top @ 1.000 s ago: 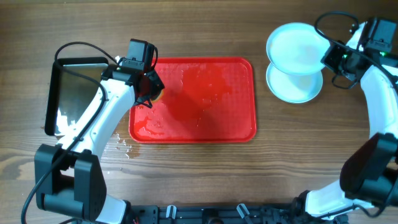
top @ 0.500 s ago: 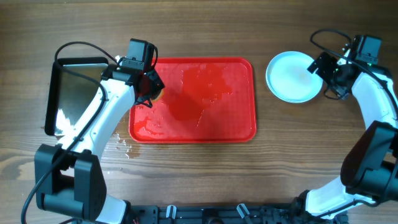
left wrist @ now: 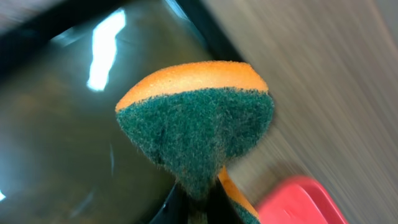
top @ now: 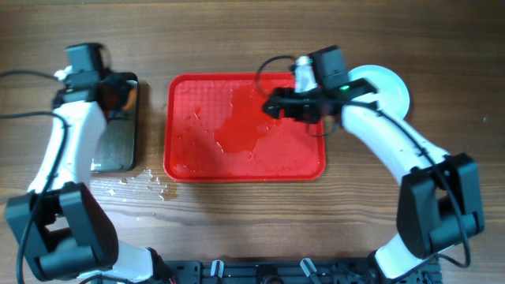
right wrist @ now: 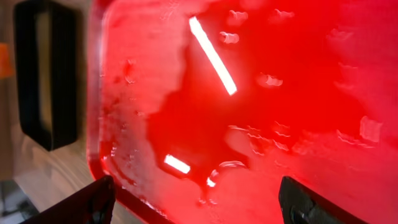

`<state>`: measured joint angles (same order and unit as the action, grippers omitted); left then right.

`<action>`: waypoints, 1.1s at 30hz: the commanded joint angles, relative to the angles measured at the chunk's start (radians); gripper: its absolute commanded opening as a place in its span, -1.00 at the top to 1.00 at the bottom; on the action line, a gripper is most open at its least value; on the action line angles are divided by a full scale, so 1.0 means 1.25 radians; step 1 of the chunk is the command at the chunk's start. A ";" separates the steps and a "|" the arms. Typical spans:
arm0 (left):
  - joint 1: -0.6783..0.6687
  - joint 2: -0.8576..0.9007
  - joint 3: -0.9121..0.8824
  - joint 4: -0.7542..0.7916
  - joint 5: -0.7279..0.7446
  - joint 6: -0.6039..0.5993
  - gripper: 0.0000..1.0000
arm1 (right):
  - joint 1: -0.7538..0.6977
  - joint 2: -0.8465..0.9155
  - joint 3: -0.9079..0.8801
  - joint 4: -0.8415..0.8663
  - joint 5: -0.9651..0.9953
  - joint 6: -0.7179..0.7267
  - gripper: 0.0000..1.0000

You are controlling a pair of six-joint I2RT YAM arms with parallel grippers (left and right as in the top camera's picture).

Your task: Clean dirty plates on tray and stack at the side

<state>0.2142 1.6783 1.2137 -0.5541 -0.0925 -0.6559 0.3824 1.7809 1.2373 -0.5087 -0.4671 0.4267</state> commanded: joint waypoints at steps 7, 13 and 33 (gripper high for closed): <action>0.083 0.068 -0.002 -0.032 0.037 0.012 -0.47 | 0.119 0.007 -0.001 0.088 0.052 0.101 -0.44; 0.083 -0.143 -0.002 -0.091 0.132 0.012 -0.49 | 0.117 -0.169 0.002 0.037 0.135 0.053 -0.44; 0.083 -0.321 -0.002 -0.175 0.187 0.013 -1.00 | 0.118 -0.478 -0.157 -0.377 0.381 0.164 -1.00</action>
<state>0.3138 1.2762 1.2106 -0.7715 0.1291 -0.6415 0.5304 1.1992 1.0382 -0.9802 0.0387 0.6106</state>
